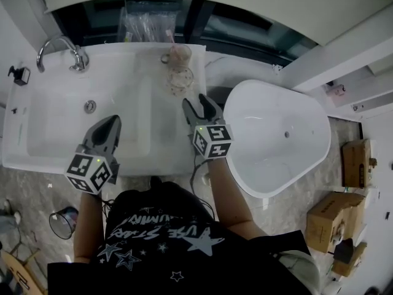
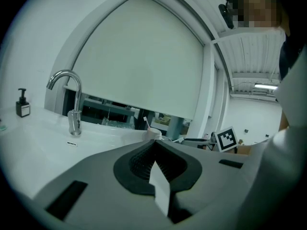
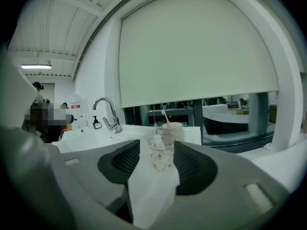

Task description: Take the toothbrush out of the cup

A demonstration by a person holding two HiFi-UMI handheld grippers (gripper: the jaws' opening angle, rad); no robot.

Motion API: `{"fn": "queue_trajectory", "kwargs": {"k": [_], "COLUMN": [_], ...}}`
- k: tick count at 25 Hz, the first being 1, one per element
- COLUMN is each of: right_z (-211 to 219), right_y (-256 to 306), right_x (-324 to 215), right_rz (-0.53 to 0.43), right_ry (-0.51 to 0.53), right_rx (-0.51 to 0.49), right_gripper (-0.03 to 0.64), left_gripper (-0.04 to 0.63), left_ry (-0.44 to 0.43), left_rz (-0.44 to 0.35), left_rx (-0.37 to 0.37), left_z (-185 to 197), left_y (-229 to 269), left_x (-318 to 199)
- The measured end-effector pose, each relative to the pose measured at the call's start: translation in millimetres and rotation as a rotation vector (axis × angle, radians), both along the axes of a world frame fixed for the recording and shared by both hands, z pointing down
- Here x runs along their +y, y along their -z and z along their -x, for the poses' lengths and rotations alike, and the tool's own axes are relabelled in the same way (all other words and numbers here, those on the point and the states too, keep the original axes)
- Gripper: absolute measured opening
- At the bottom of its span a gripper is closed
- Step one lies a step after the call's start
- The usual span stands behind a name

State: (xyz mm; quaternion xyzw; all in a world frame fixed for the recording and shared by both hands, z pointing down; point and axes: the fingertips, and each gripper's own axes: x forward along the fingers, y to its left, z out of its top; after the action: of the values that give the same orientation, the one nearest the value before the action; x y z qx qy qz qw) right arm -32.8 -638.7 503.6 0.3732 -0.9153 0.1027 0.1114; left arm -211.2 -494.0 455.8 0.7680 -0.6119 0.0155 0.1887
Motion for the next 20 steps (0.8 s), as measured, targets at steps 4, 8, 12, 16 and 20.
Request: {"fn": "queue_trajectory", "kwargs": {"k": [4, 8, 12, 16, 20], "right_z": [12.3, 17.8, 21.1, 25.4, 27.4], "right_y": [-14.9, -23.9, -29.5, -36.2, -34.8], "right_x": [-10.5, -18.0, -25.2, -31.3, -36.7], "right_rz": [0.008, 0.004, -0.008, -0.035, -0.091], "right_ry": [0.02, 0.033, 0.052, 0.056, 0.029], "right_rx": [0.017, 0.025, 0.04, 0.073, 0.086], "right_gripper": [0.219, 0.218, 0.212, 0.206, 0.132], "left_gripper": [0.008, 0.008, 0.008, 0.008, 0.008], "left_ry": [0.008, 0.016, 0.018, 0.018, 0.015], "left_rz": [0.02, 0.036, 0.05, 0.068, 0.088], "left_rx": [-0.005, -0.008, -0.011, -0.015, -0.027], "left_z": [2.7, 5.9, 6.0, 7.4, 9.5], "left_y": [-5.9, -12.5, -16.5, -22.7, -29.3], "left_x": [-8.7, -16.3, -21.5, -25.0, -26.3]}}
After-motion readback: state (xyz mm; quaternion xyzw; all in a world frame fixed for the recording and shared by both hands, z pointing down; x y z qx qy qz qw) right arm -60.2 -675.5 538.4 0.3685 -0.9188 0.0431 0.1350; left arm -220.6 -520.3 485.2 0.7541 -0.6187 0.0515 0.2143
